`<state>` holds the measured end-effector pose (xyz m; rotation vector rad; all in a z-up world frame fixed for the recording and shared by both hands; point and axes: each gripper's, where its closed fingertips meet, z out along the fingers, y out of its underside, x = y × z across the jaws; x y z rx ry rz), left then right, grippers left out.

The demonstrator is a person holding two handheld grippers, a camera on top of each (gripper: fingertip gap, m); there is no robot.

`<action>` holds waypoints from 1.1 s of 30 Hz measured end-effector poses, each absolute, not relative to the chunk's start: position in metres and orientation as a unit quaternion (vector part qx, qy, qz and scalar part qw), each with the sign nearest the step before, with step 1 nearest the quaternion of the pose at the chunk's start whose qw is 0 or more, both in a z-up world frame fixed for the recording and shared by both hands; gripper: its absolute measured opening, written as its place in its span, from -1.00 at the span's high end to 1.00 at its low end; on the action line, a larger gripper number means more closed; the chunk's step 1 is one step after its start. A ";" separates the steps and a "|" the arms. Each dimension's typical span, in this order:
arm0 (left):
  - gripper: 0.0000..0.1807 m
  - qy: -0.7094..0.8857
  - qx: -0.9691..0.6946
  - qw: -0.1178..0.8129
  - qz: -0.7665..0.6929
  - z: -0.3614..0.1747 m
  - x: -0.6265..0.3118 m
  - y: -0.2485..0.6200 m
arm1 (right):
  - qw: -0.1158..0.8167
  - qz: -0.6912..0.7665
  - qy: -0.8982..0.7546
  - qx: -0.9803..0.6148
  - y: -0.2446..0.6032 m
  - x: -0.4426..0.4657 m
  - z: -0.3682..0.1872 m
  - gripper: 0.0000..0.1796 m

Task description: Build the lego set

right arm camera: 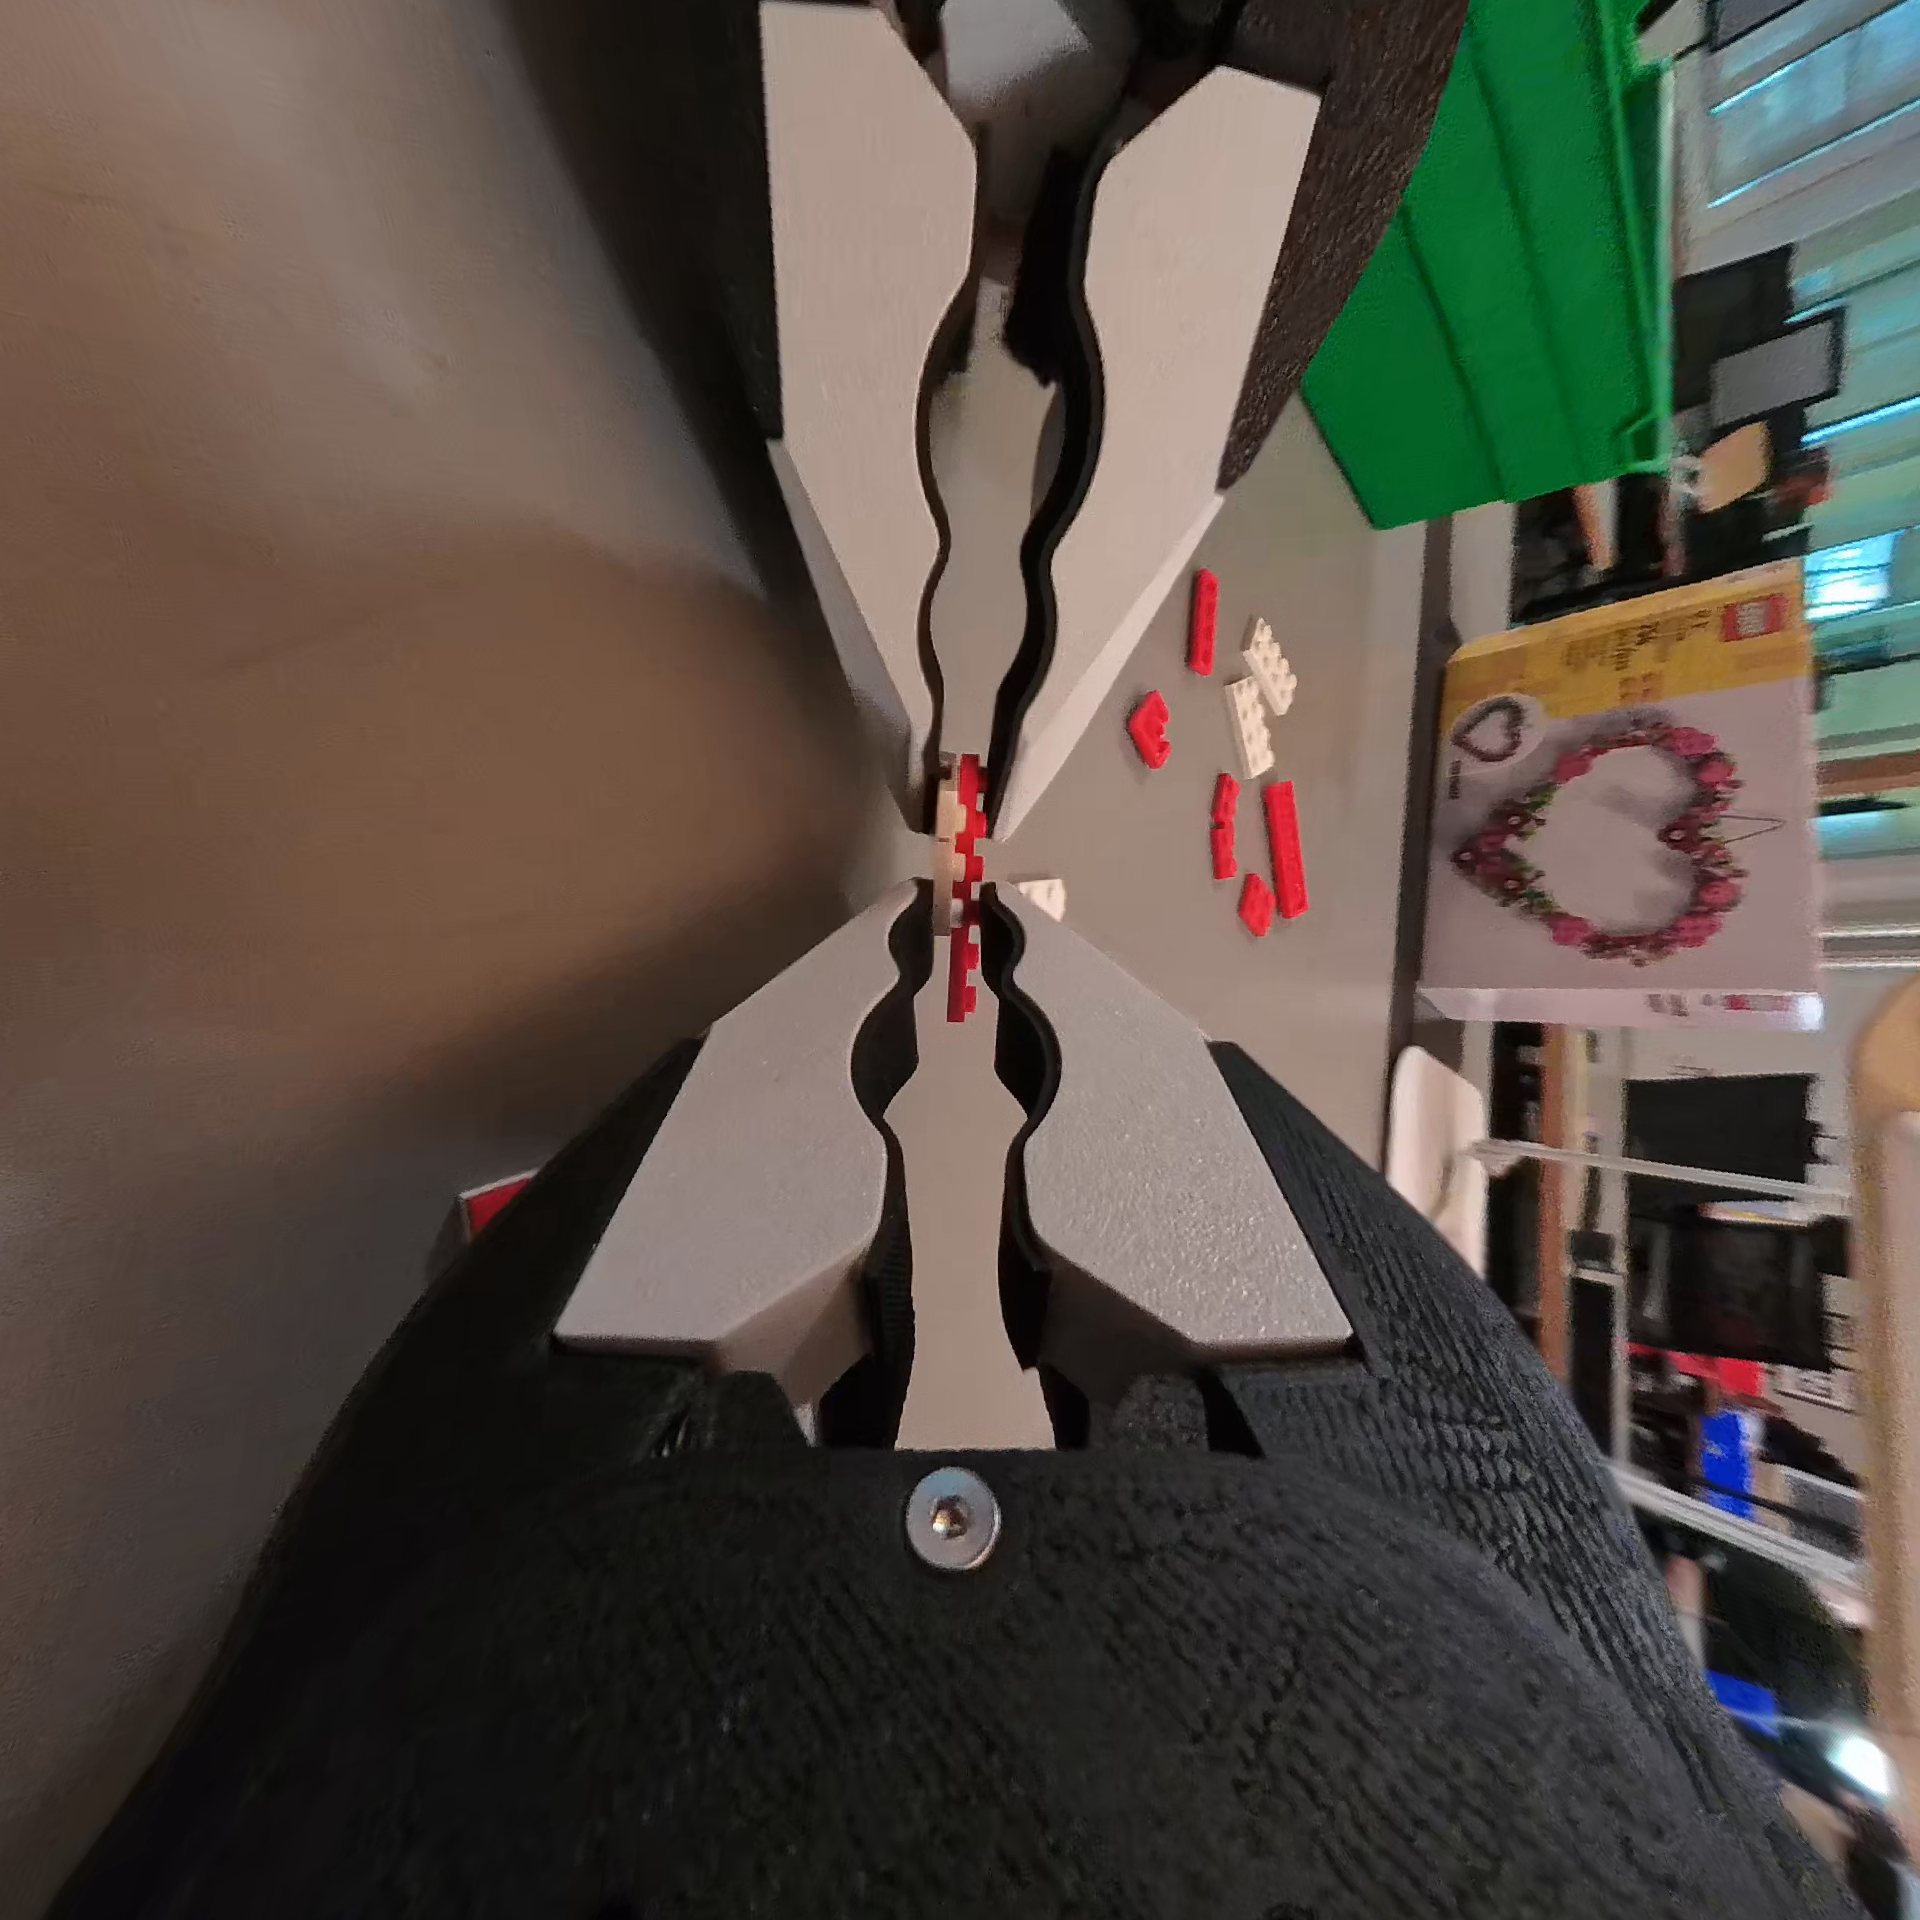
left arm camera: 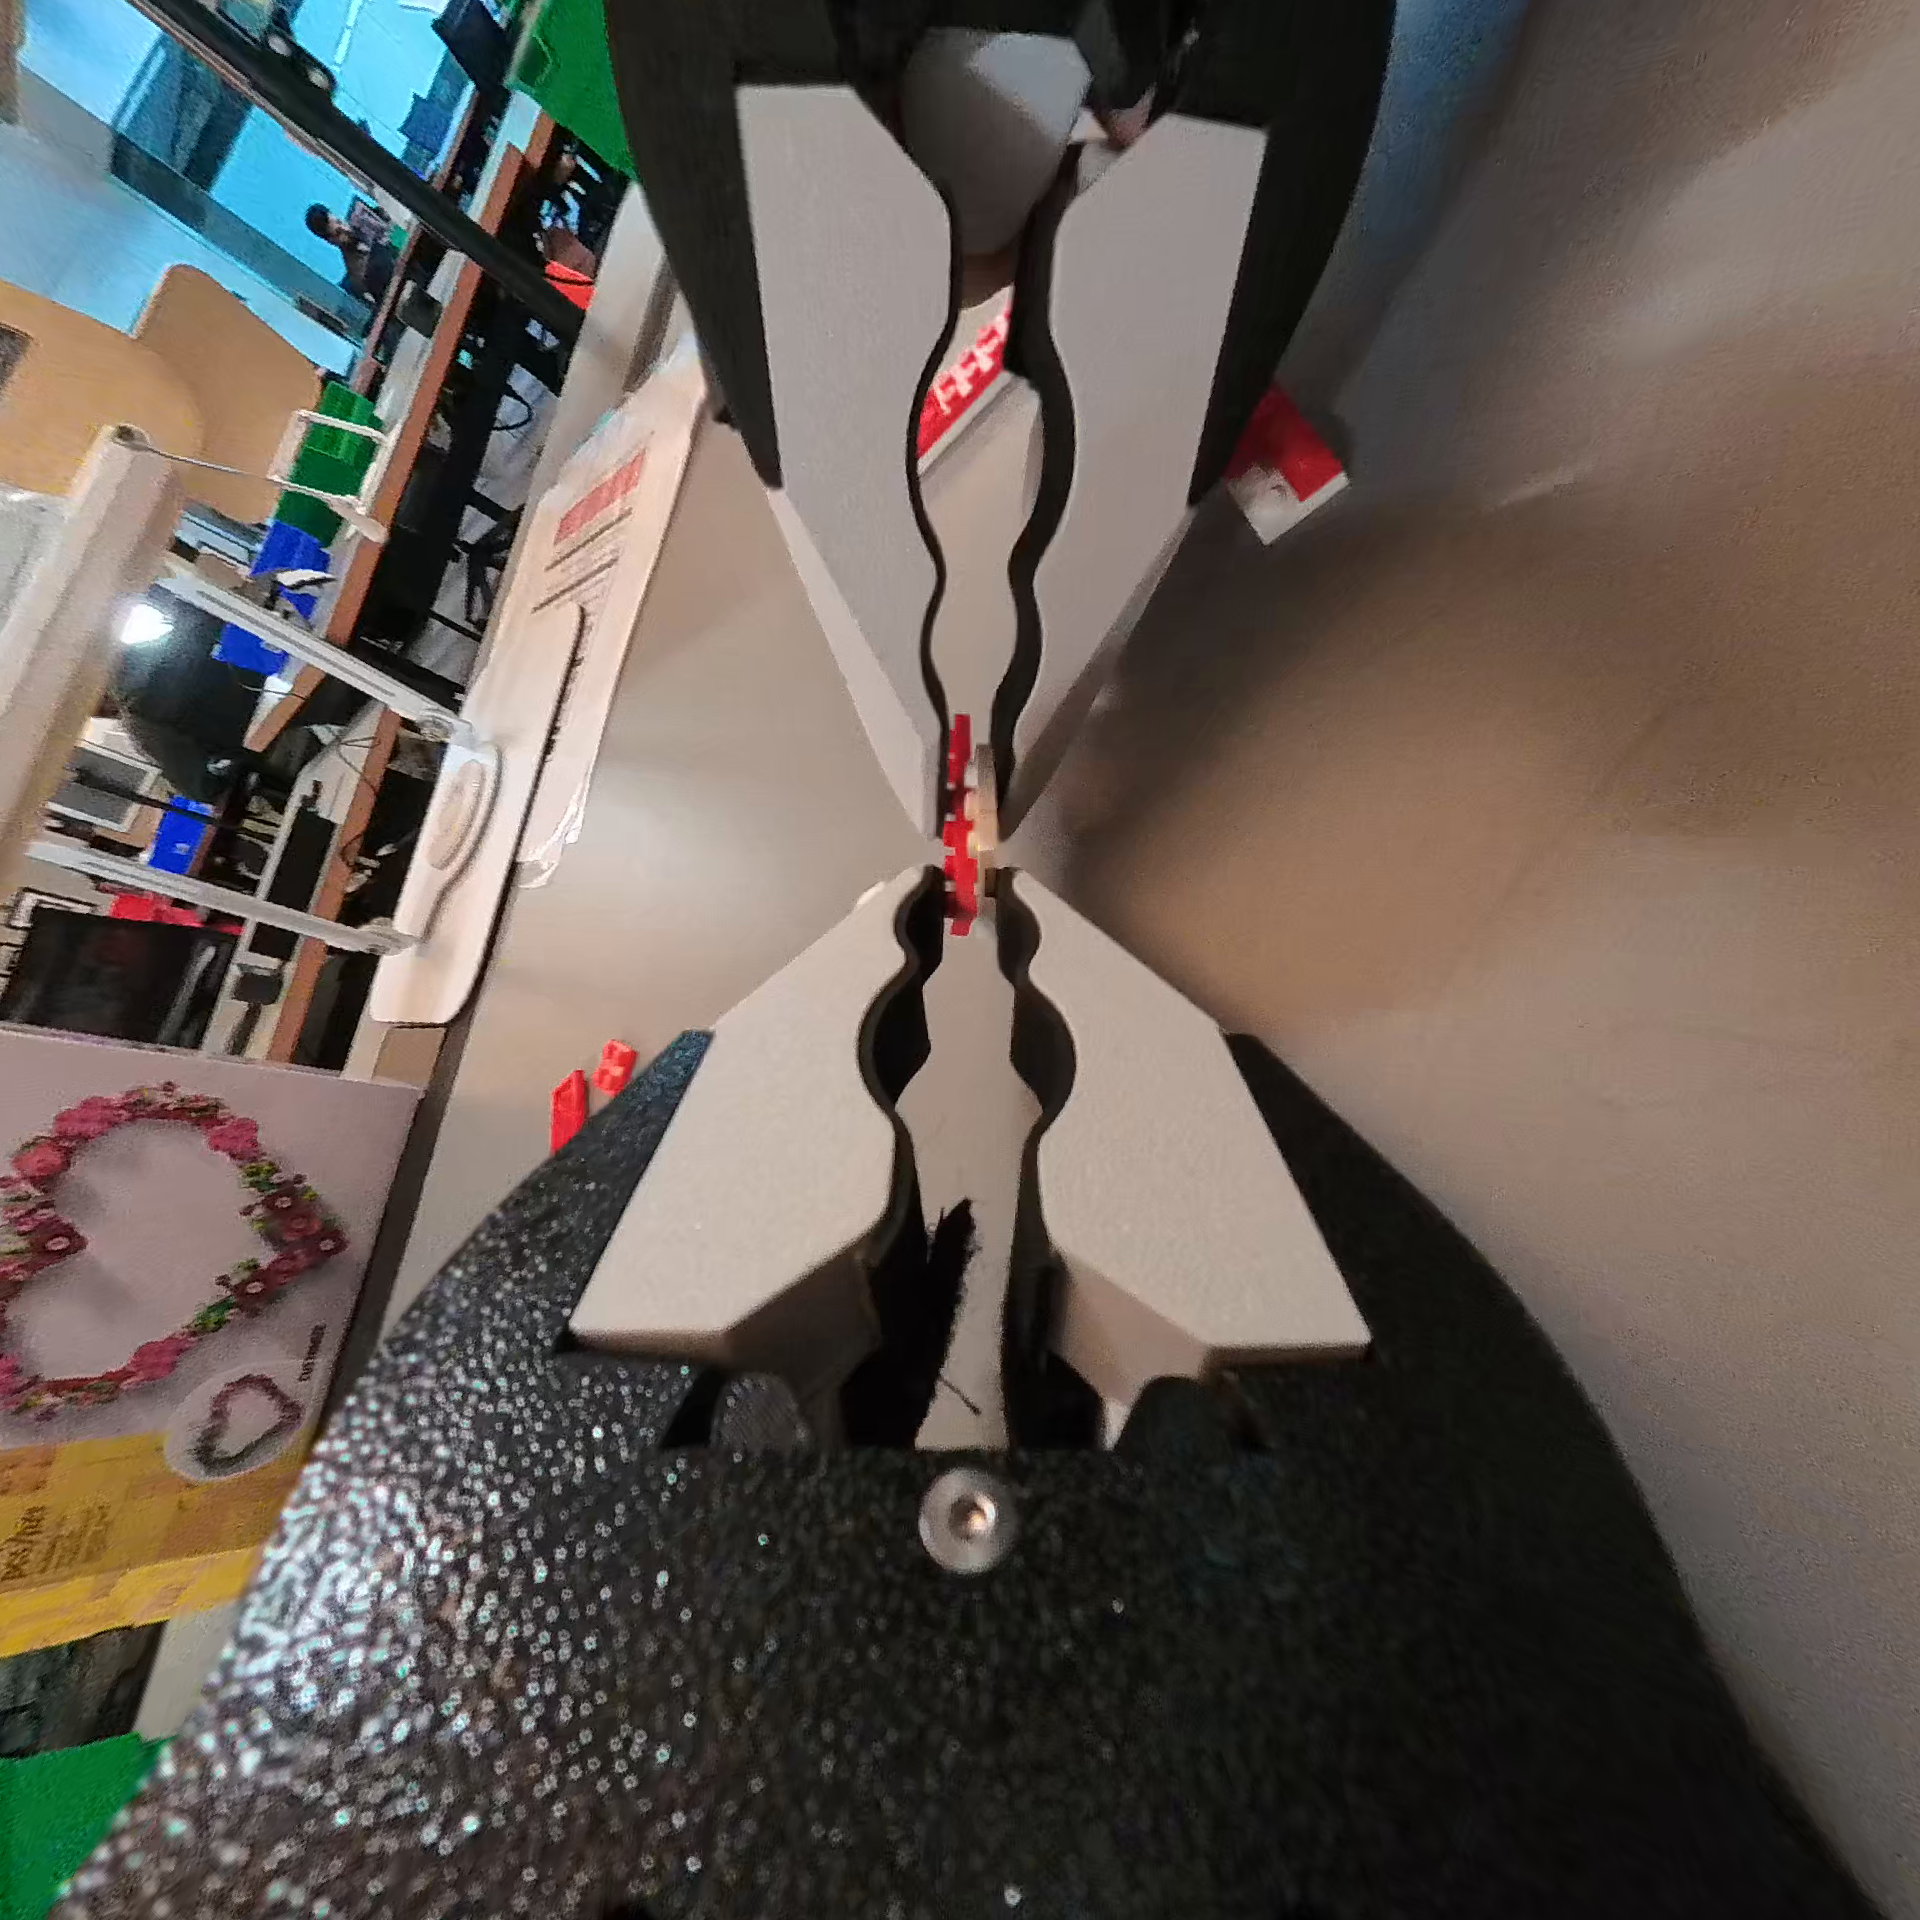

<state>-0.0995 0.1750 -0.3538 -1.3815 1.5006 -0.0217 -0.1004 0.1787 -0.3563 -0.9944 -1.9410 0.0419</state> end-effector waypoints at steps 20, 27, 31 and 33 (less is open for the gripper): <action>0.91 0.423 -0.775 0.285 -0.373 -0.363 -0.102 0.150 | 0.104 0.292 -0.765 -0.565 0.151 -0.100 -0.365 0.94; 0.92 0.379 -0.788 0.278 -0.397 -0.362 -0.105 0.158 | 0.110 0.280 -0.768 -0.566 0.159 -0.105 -0.366 0.94; 0.92 0.395 -0.782 0.294 -0.382 -0.362 -0.104 0.157 | 0.115 0.284 -0.770 -0.560 0.158 -0.104 -0.366 0.94; 0.92 0.406 -0.780 0.300 -0.370 -0.363 -0.105 0.157 | 0.114 0.284 -0.773 -0.556 0.157 -0.104 -0.366 0.94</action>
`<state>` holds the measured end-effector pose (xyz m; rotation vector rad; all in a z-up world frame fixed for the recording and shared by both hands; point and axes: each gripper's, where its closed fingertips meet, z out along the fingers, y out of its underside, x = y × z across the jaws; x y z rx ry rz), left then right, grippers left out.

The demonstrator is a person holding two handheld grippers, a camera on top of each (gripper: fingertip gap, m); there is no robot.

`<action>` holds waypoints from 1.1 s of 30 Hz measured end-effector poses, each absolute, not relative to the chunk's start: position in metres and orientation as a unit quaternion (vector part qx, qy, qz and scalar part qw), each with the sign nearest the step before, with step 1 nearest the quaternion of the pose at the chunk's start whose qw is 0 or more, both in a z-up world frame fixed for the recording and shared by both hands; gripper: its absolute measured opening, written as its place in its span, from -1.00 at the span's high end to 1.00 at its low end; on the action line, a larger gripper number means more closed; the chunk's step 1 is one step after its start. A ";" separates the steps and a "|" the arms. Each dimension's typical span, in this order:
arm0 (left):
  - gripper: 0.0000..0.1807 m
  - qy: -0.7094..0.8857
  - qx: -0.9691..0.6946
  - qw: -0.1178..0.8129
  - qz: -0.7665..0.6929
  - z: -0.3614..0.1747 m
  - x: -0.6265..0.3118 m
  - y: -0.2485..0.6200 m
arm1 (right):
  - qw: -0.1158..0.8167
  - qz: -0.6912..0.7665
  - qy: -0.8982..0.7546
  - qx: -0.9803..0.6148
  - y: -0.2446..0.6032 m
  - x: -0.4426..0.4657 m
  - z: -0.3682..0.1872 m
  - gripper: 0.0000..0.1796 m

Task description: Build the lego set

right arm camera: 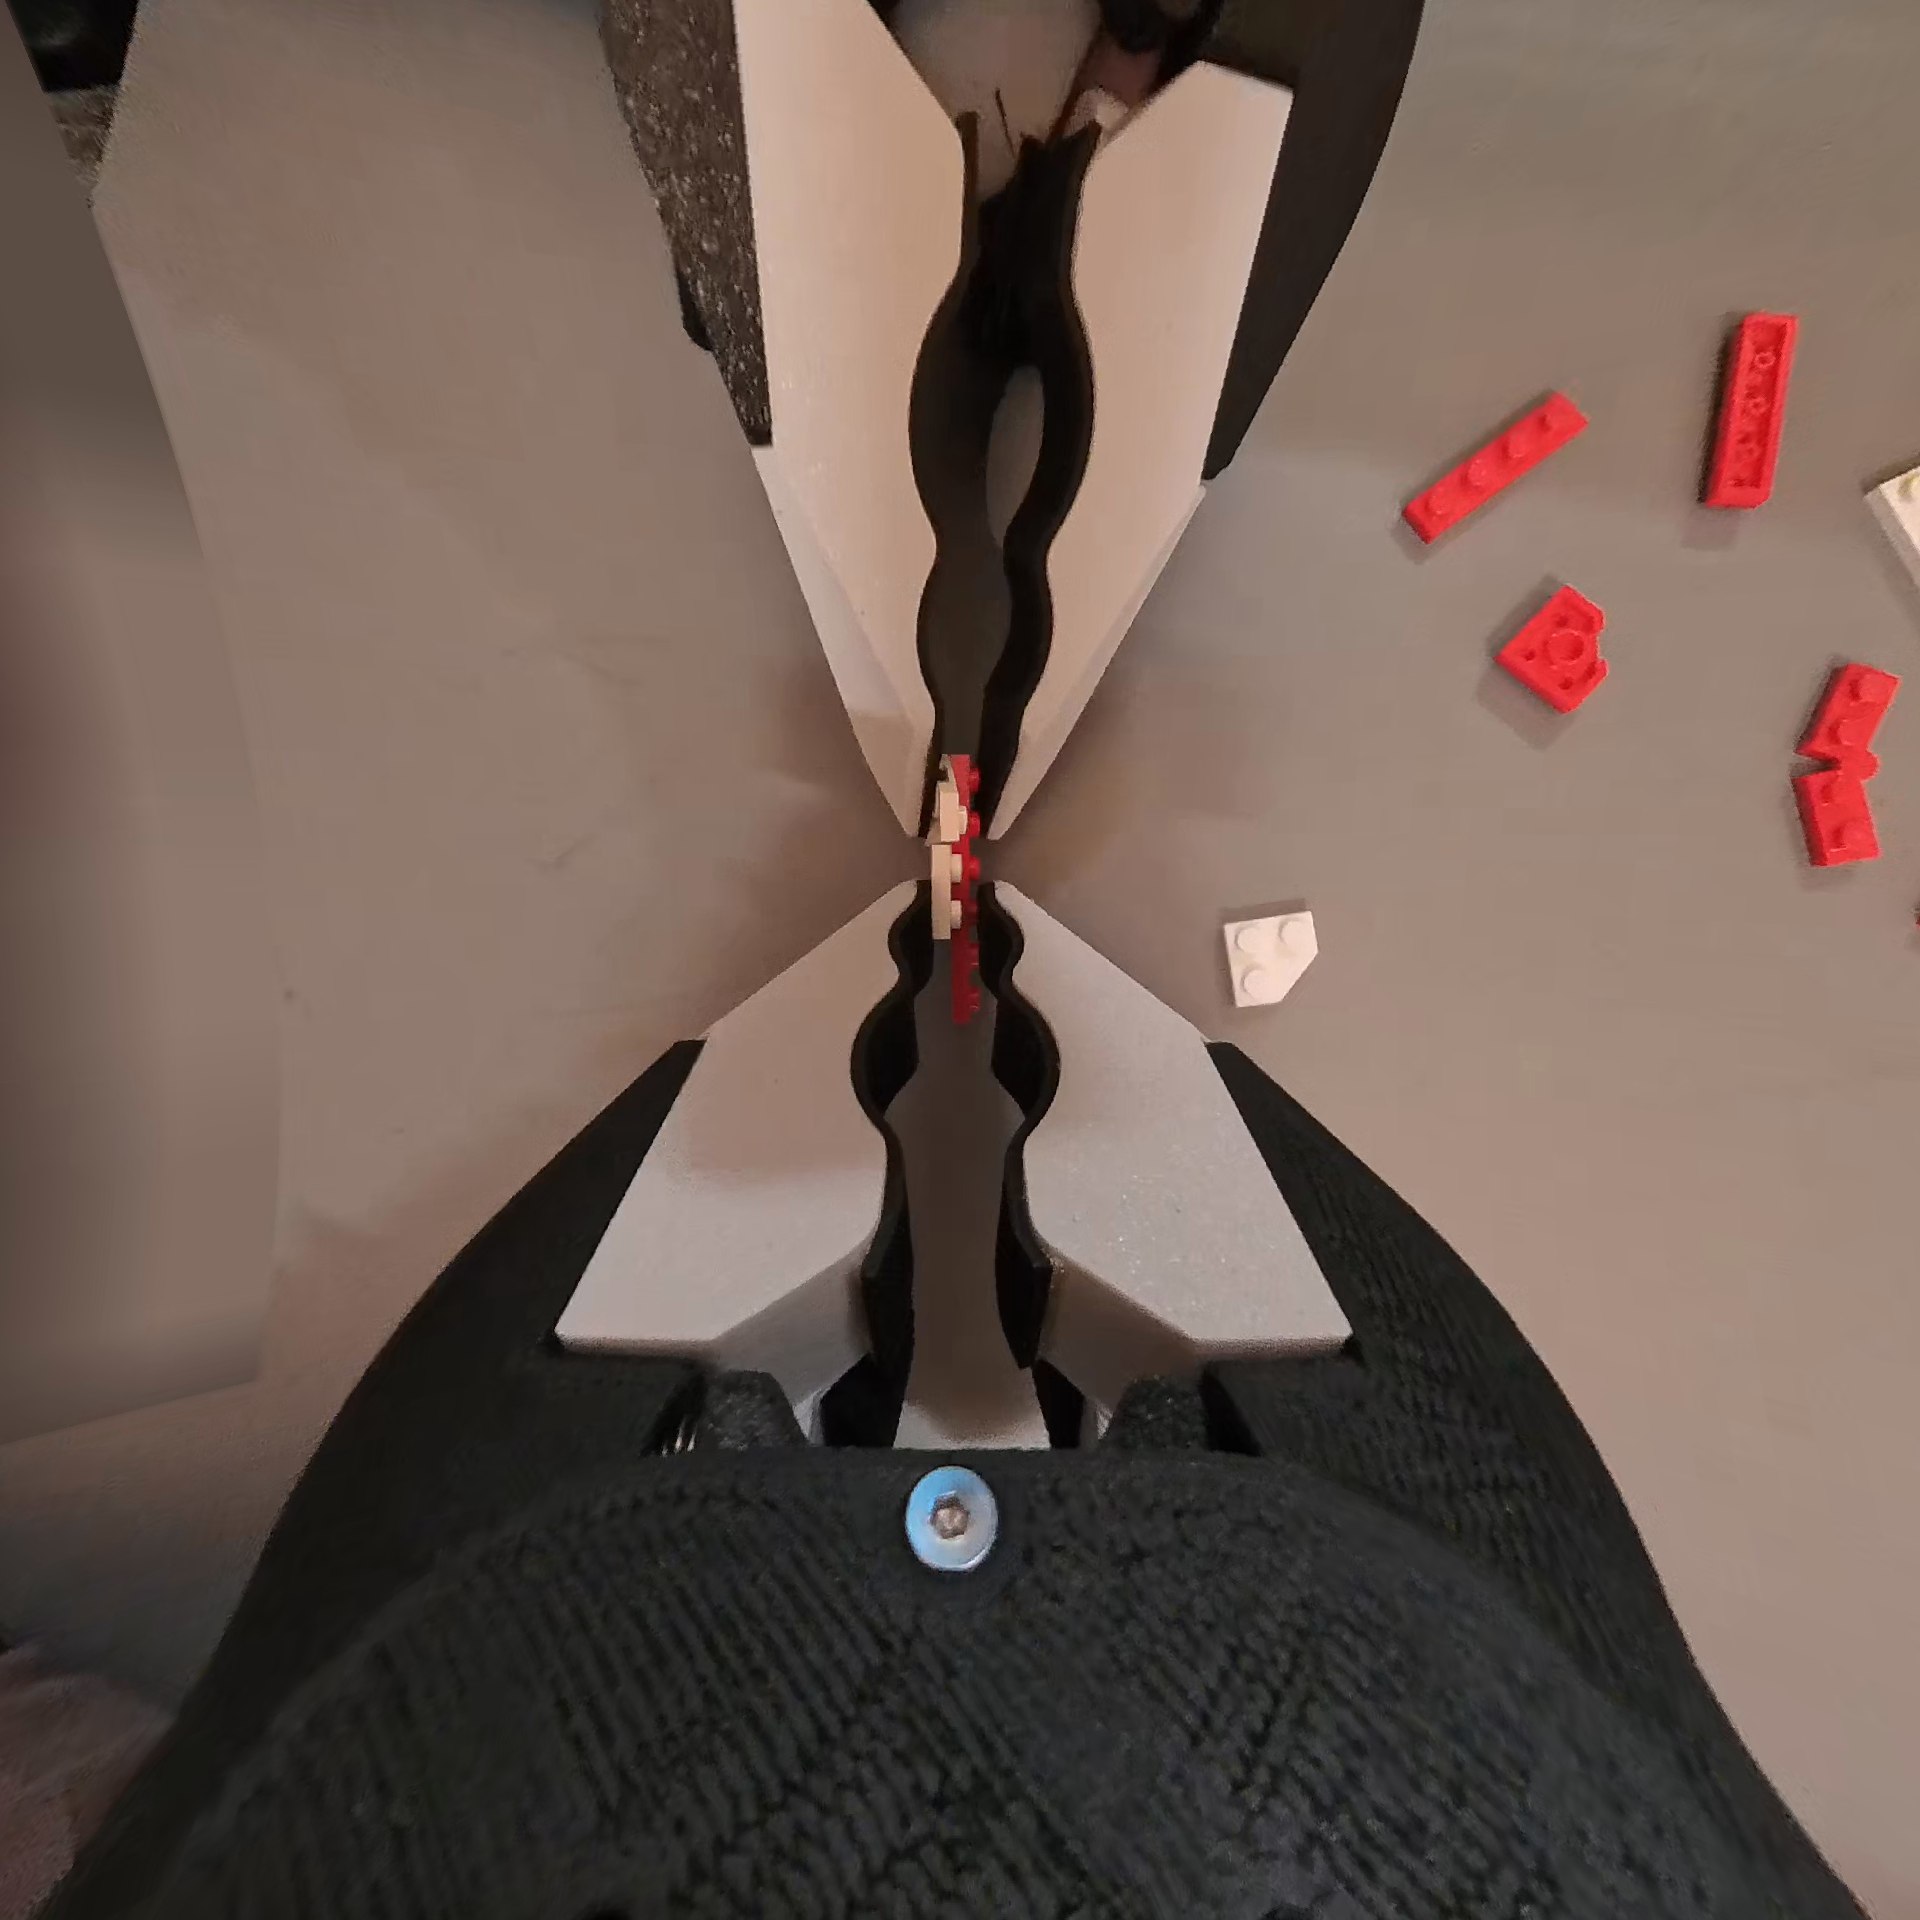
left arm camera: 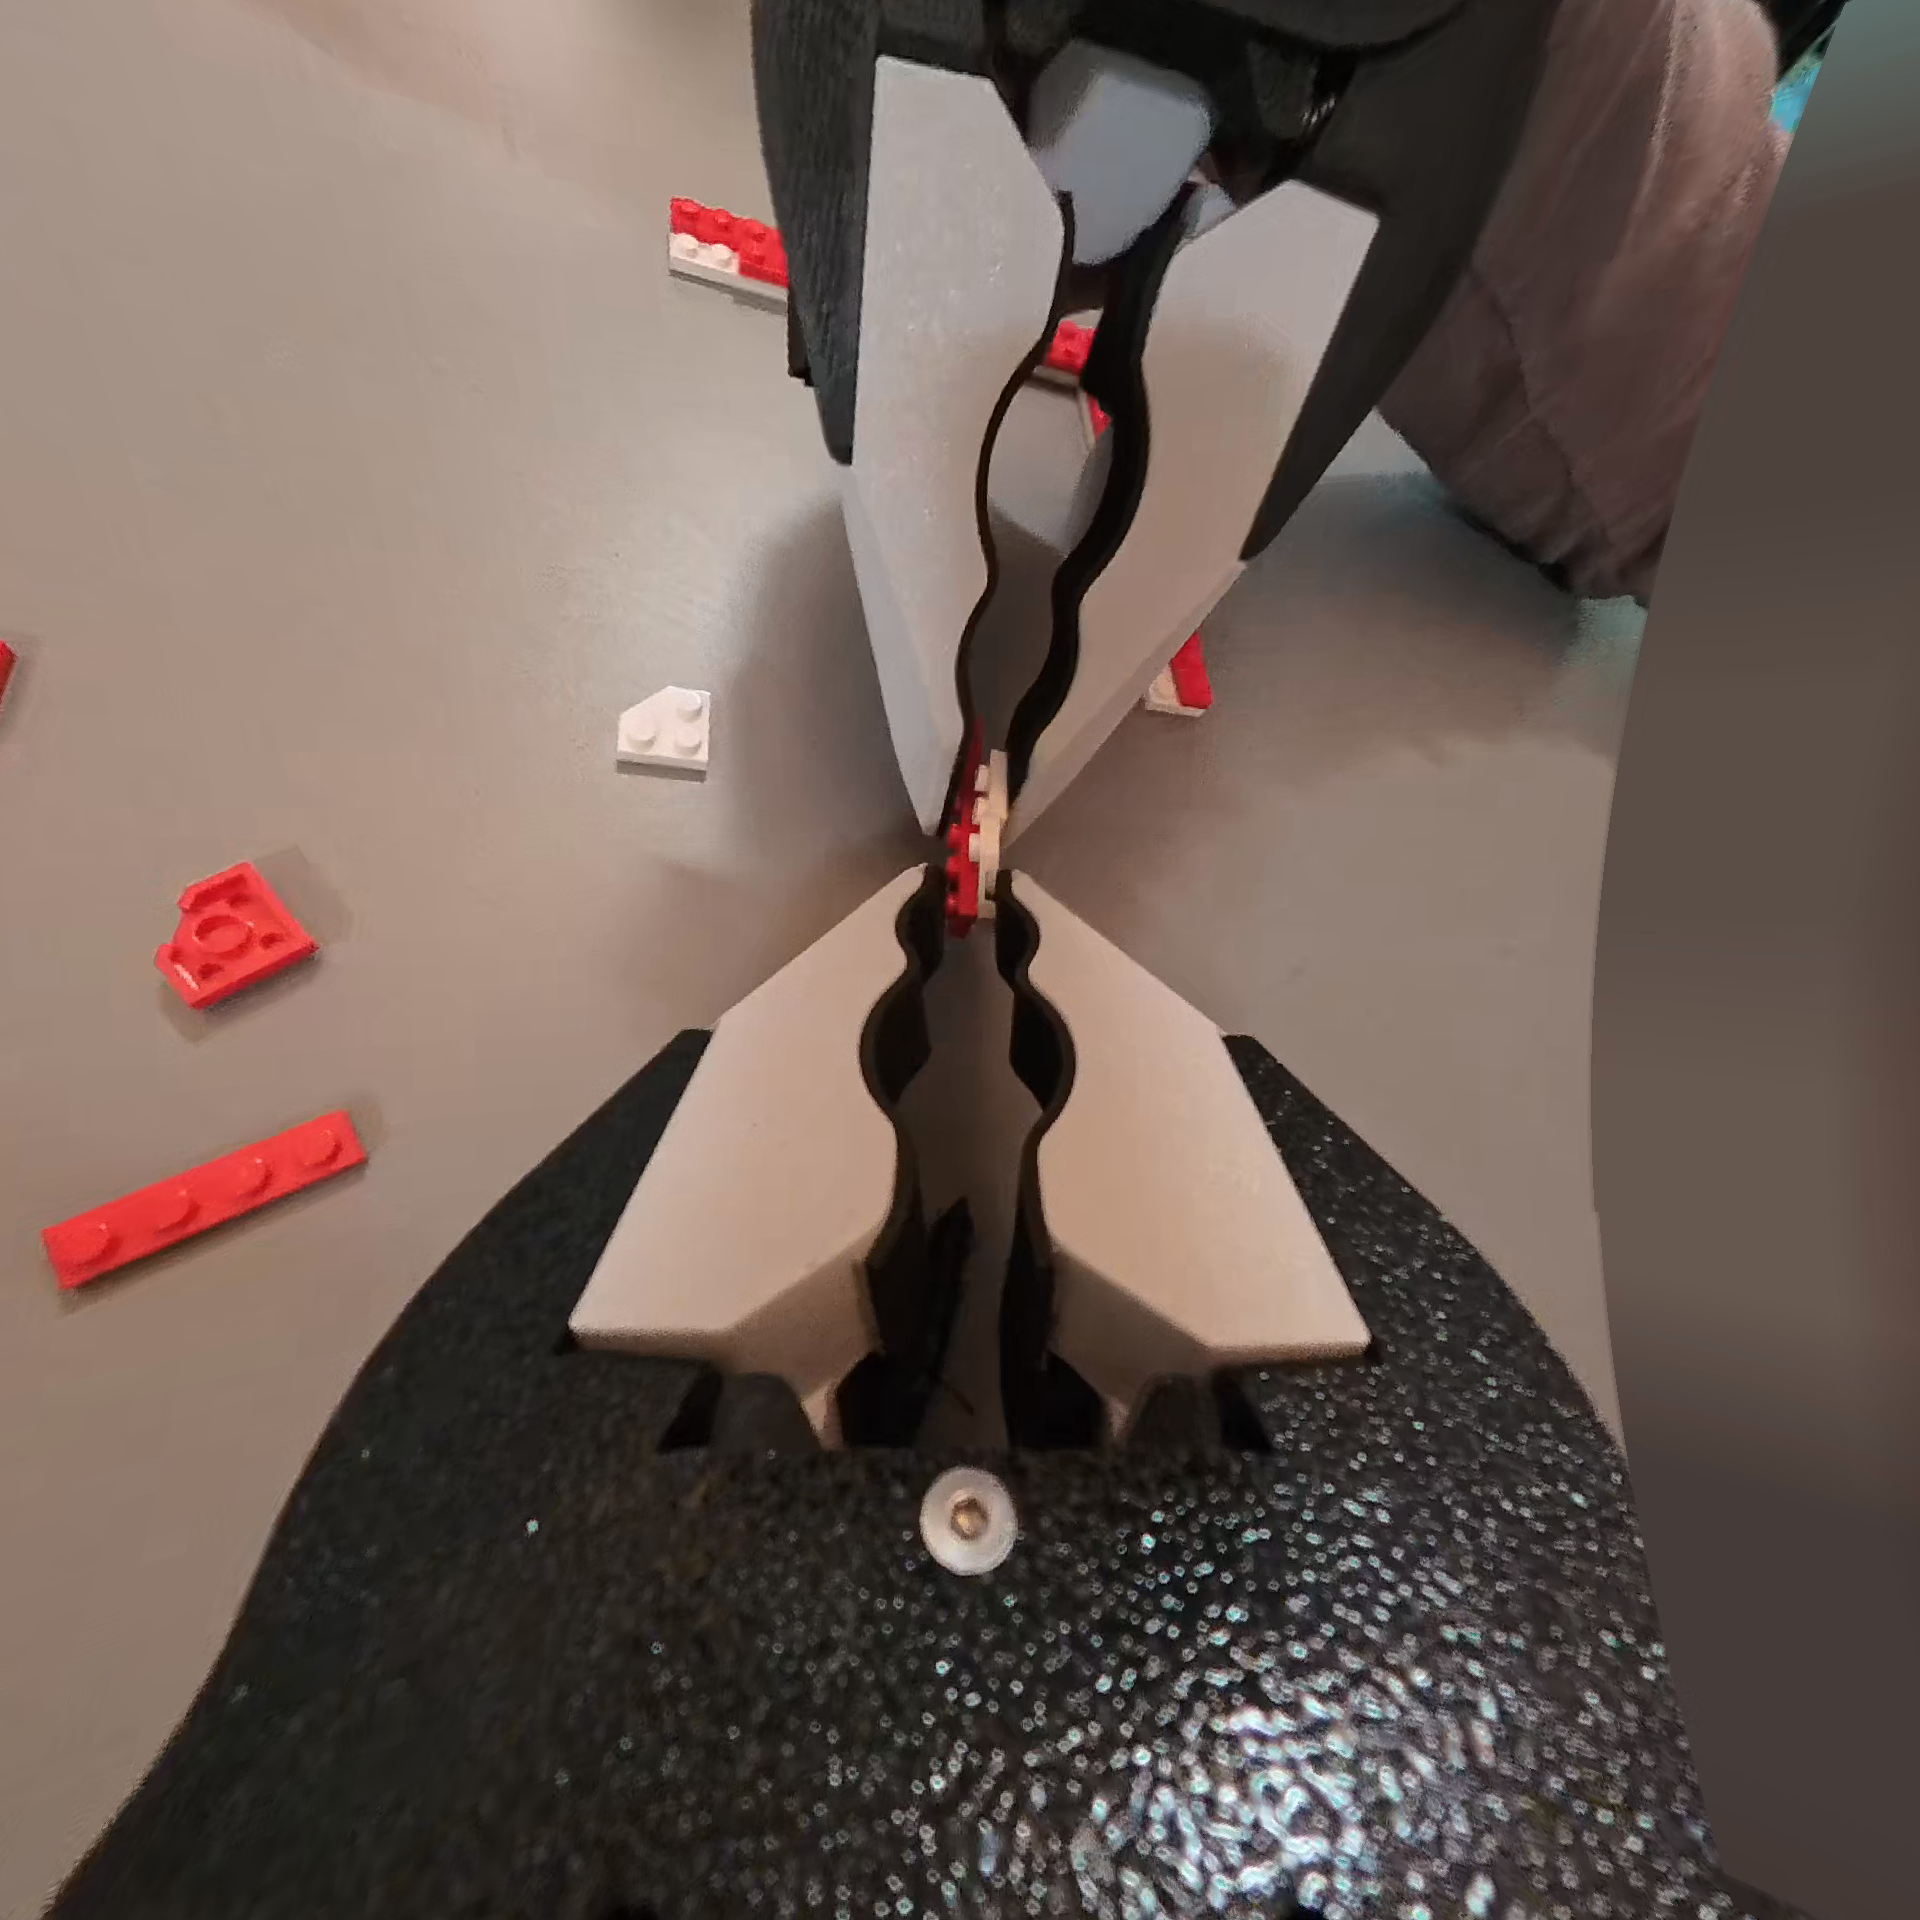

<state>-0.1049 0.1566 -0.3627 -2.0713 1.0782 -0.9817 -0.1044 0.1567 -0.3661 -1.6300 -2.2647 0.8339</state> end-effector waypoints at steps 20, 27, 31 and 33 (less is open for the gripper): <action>0.93 0.596 -0.616 0.513 -0.039 -0.347 -0.090 0.169 | 0.375 0.083 -0.805 -0.452 0.171 -0.092 -0.353 0.94; 0.90 0.616 -0.572 0.542 -0.007 -0.346 -0.089 0.167 | 0.433 0.054 -0.794 -0.424 0.169 -0.091 -0.354 0.93; 0.91 0.618 -0.560 0.551 -0.007 -0.342 -0.089 0.165 | 0.445 0.046 -0.791 -0.417 0.167 -0.092 -0.349 0.93; 0.93 0.624 -0.555 0.550 -0.004 -0.342 -0.089 0.164 | 0.447 0.043 -0.792 -0.414 0.167 -0.092 -0.348 0.94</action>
